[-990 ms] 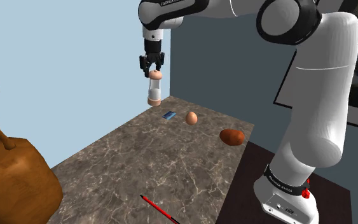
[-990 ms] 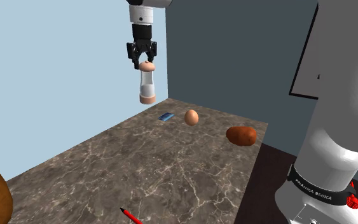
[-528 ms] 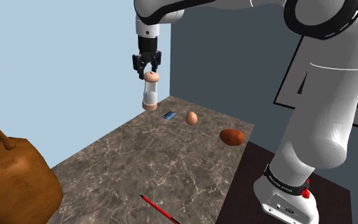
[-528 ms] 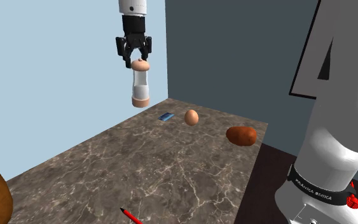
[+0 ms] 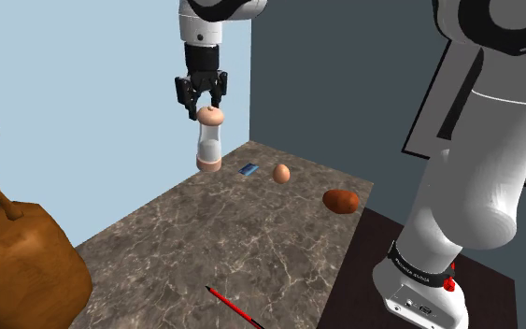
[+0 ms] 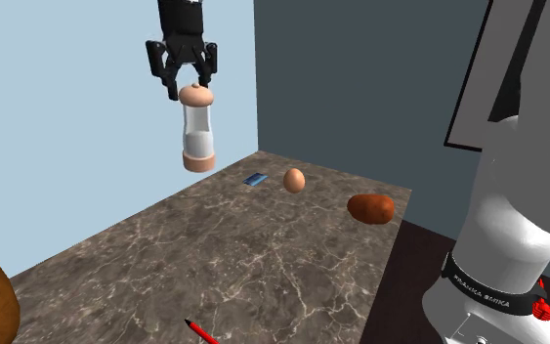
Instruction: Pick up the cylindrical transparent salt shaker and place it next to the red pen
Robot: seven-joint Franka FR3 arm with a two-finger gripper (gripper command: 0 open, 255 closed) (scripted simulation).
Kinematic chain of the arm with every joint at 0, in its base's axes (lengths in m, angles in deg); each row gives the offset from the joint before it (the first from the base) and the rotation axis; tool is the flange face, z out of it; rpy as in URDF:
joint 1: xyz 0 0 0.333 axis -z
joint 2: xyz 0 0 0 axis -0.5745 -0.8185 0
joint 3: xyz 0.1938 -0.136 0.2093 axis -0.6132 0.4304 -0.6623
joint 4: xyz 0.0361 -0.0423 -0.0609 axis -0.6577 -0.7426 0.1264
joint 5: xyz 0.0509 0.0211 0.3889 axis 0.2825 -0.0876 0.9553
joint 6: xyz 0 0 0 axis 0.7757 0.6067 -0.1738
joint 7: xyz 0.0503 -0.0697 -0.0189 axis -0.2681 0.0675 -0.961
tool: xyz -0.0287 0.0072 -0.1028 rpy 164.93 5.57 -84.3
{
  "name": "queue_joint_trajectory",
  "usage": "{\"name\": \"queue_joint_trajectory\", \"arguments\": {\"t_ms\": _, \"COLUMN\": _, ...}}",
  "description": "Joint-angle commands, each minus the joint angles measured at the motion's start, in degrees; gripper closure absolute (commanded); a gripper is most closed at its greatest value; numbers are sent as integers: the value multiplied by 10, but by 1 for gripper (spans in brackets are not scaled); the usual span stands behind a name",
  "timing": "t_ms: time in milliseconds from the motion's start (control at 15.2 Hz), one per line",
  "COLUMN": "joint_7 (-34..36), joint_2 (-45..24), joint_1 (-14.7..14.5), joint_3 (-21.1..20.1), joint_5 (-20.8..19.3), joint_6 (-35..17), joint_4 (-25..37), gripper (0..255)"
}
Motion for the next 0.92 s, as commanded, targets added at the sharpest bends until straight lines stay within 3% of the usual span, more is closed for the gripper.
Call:
{"name": "queue_joint_trajectory", "arguments": {"t_ms": 0, "joint_7": 26, "joint_2": 7, "joint_1": -13, "joint_3": -12, "joint_5": -2, "joint_6": 9, "joint_4": 2, "gripper": 255}}
{"name": "queue_joint_trajectory", "arguments": {"t_ms": 858, "joint_7": 194, "joint_2": 16, "joint_1": -98, "joint_3": -94, "joint_5": -13, "joint_6": 77, "joint_4": 58, "gripper": 255}}
